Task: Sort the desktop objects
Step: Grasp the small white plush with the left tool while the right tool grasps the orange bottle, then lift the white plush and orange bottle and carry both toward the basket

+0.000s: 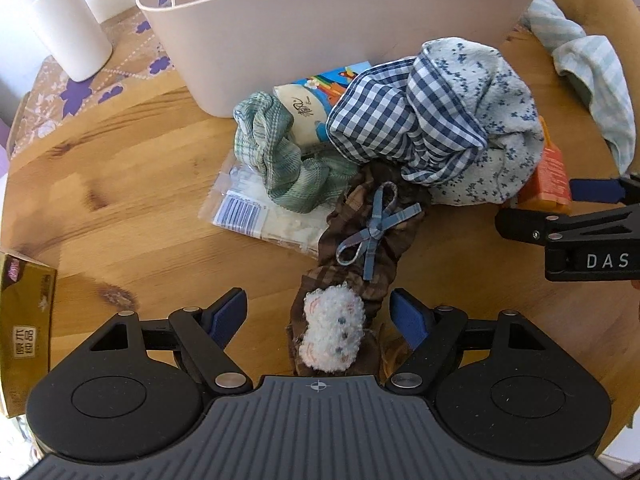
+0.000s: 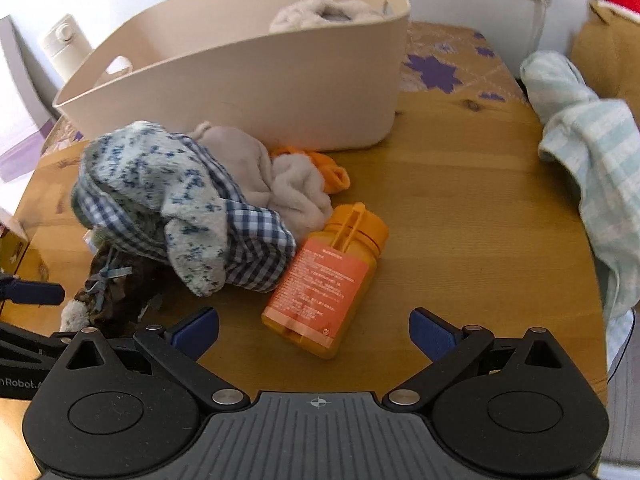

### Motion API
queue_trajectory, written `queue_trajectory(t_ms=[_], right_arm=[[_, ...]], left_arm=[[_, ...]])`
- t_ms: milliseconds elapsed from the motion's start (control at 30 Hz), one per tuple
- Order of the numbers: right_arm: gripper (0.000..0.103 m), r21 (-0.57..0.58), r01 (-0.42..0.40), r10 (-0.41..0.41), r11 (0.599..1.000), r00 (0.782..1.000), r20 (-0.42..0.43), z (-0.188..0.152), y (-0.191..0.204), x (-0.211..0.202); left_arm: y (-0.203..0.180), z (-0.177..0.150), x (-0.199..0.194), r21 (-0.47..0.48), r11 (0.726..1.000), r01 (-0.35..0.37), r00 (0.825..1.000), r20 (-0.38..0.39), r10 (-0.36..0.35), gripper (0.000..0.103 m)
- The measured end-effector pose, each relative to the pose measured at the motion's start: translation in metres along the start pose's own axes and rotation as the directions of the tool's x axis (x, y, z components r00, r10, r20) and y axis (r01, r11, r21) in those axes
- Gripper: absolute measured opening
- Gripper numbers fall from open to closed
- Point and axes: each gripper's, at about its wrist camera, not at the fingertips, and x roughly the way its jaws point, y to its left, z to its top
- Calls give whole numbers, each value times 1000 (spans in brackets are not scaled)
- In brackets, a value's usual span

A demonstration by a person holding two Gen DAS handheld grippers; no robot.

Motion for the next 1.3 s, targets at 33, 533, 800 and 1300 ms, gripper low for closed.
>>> queue_trajectory(t_ms=[33,533,800,1300], right_arm=[[103,5,6,-6,1000,1000,-2,0,0,2],[89,-51,91,-90,995,996,25,11,1,13],[49,-9,57,-57,998,998,21,10,-16,9],[36,-21,-36,37,999,997,67,6,-19,-11]], left_arm=[[0,1,2,-7,1000,4,1000,-4,-4,80],[2,10,12,-122,992,24,1000,5,-23,67],[-3,11,13,-134,988,78,997,2,-78,43],[3,-10,-2,-172,982,74,997,26,-70,38]])
